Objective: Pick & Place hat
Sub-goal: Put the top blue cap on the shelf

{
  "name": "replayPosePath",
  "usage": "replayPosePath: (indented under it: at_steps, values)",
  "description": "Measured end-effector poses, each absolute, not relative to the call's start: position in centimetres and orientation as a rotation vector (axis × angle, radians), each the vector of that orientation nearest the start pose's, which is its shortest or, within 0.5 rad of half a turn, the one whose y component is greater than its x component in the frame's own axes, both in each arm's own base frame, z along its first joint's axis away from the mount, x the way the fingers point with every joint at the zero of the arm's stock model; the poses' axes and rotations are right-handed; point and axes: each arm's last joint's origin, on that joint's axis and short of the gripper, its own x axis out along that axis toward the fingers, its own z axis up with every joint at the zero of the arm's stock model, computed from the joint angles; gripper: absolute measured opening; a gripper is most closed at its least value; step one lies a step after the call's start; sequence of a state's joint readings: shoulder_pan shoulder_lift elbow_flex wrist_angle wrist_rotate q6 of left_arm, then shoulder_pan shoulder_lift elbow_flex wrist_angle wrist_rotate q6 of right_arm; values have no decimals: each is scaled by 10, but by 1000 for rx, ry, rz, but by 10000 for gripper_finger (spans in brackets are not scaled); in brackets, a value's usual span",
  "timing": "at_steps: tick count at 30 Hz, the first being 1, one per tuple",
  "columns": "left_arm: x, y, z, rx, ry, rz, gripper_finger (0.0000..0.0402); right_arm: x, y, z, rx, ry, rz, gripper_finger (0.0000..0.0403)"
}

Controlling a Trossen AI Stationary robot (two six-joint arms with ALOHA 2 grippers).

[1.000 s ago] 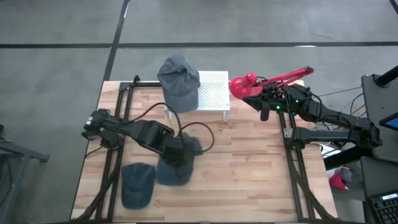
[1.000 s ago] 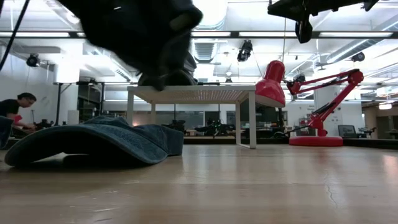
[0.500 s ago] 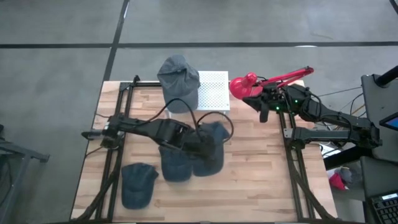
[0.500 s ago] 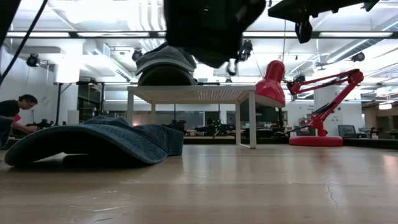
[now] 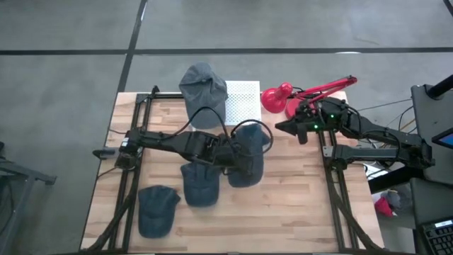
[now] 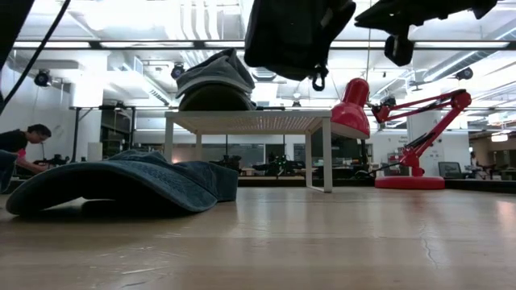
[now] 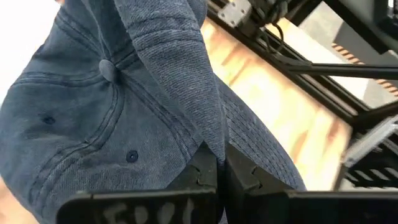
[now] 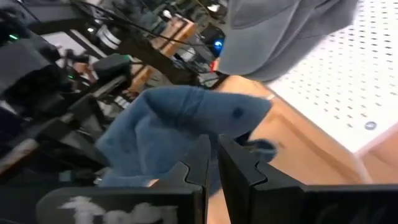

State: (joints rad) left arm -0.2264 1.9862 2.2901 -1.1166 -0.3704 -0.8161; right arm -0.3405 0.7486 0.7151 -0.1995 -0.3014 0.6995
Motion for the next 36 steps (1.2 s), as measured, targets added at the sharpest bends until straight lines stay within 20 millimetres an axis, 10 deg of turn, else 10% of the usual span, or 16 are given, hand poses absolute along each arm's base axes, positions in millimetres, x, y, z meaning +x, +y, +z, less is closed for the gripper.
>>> replayPosePath:
  at_steps: [17, 36]
  values:
    - [404, -75, 411, -231, 625, 418, 0, 162, -43, 343, 371, 8, 146, 39]
    - [401, -74, 405, 129, 752, 315, 0, 184, -50, 401, 72, 394, 177, 225]
